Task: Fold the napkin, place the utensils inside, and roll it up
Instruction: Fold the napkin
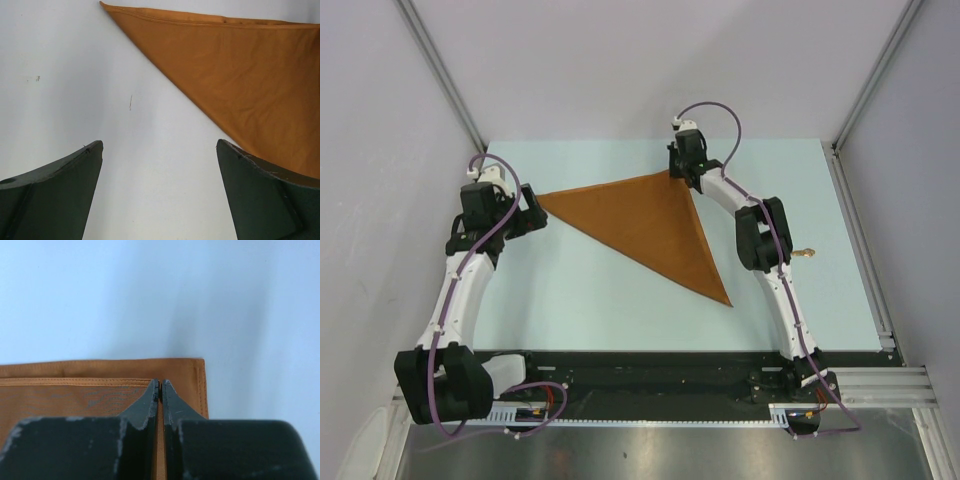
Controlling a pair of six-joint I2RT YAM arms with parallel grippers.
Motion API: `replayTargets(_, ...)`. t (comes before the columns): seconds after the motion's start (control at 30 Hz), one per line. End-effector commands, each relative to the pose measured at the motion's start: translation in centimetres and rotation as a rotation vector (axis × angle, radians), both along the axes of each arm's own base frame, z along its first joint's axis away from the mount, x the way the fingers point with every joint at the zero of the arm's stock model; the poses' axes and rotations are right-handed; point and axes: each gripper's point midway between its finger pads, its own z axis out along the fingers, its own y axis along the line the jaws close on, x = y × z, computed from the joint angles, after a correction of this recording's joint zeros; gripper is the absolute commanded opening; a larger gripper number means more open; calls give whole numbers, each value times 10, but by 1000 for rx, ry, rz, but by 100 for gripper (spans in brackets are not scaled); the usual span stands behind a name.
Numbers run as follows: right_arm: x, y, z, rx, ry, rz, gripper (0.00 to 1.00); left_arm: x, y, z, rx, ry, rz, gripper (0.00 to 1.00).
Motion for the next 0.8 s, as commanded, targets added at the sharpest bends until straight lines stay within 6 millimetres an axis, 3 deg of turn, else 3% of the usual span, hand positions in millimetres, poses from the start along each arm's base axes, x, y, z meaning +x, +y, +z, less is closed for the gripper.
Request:
replayTargets(0.0,12,-6,6,-1,-25,-27,0,5,0,5,-8,-27,-4,100)
replayTargets(0.43,21,-25,6,-7,-26,-71,0,5,0,6,-10,-27,-6,100)
replayTargets(0.77,26,-28,5,0,-27,-77,0,5,-1,6,-12,-29,-10,100)
